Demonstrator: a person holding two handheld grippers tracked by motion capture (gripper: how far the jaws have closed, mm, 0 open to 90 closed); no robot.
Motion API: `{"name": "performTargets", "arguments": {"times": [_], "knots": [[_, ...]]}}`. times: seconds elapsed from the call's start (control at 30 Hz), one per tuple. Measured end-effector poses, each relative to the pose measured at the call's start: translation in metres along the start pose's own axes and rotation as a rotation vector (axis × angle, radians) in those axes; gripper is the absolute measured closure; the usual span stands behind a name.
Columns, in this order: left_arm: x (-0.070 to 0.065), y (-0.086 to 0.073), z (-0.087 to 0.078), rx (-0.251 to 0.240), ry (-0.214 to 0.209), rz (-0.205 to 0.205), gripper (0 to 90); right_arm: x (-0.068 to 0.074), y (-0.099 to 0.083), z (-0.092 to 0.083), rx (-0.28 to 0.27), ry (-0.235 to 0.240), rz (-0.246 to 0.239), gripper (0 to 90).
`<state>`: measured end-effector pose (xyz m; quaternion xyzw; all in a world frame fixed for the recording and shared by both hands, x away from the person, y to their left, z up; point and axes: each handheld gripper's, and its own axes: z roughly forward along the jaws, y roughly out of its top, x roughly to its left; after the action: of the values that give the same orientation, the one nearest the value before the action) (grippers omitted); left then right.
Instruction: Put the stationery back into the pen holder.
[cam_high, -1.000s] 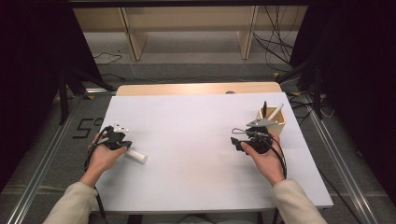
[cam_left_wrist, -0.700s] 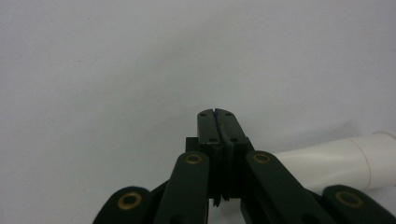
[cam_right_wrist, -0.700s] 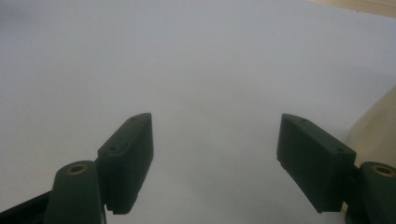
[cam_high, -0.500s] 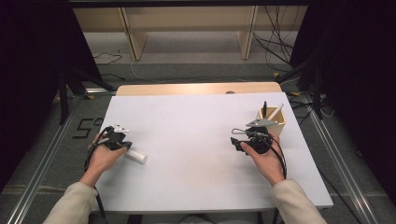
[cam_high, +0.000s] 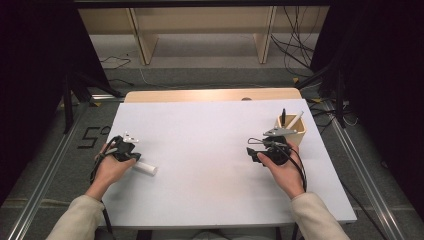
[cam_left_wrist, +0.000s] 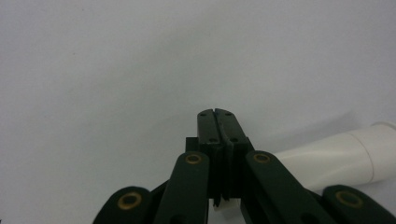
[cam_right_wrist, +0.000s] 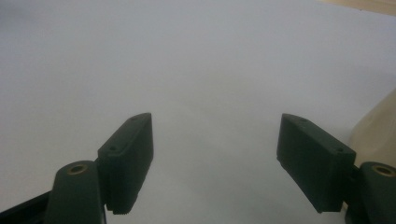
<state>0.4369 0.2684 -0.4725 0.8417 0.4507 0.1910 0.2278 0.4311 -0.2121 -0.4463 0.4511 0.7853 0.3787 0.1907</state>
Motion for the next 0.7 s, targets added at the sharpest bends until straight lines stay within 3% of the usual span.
{"name": "performTargets", "arguments": {"times": [0.7], "knots": [[-0.0002,-0.0017,0.0002,0.041,0.005,-0.002,89.6,0.0001,-0.0002,0.0002,0.004,-0.001,-0.001,28.2]]}}
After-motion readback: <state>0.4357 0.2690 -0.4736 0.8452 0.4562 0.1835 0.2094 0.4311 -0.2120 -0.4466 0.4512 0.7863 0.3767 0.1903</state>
